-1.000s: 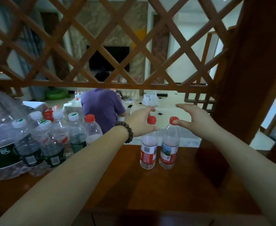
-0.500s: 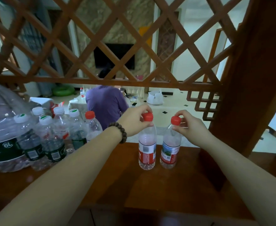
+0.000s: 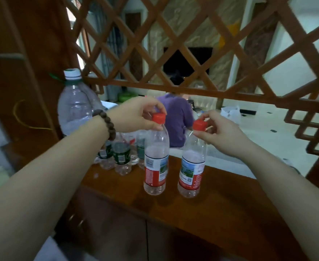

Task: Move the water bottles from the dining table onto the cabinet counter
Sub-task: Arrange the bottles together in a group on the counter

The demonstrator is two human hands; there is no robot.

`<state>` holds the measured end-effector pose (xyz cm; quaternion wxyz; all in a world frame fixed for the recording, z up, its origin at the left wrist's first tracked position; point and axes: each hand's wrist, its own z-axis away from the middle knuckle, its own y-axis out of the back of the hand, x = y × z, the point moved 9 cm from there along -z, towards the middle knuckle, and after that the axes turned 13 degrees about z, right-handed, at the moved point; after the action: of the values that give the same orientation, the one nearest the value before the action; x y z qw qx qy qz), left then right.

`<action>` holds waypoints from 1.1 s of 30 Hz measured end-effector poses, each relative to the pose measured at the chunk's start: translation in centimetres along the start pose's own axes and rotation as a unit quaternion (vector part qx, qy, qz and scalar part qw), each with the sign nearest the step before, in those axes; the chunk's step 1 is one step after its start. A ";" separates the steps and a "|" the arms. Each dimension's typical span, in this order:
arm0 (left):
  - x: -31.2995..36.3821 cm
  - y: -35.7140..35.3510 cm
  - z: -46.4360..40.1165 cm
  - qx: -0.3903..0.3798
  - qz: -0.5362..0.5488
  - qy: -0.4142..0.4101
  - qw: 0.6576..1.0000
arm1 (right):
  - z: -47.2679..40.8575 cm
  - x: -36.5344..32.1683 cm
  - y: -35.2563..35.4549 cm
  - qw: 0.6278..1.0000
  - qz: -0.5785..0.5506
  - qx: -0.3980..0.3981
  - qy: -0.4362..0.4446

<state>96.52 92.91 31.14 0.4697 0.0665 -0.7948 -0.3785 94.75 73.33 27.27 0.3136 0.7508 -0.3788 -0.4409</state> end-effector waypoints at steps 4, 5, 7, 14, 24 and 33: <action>-3.1 1.8 2.0 0.018 -0.032 0.028 0.999 | -1.4 -3.1 -3.6 0.999 0.003 -0.022 0.023; -3.7 2.0 2.3 0.025 -0.031 0.026 0.999 | -1.7 -3.7 -4.4 0.999 0.001 -0.026 0.025; -5.0 2.3 2.8 0.039 -0.041 0.029 0.998 | -2.2 -4.7 -5.9 0.999 -0.004 -0.030 0.031; -8.4 2.0 2.1 0.052 -0.095 0.042 0.993 | -4.0 -6.7 -9.7 0.998 0.020 -0.034 0.048; -10.6 1.9 0.6 0.060 -0.135 0.052 0.988 | -5.4 -6.1 -11.1 0.998 0.040 -0.035 0.041; -10.7 1.9 0.2 0.071 -0.165 0.063 0.982 | -5.8 -5.5 -11.8 0.999 0.041 -0.016 0.031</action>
<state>102.65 99.28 24.89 0.4436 0.2535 -0.7669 -0.3883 101.68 84.84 22.51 0.3552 0.7426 -0.3925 -0.4103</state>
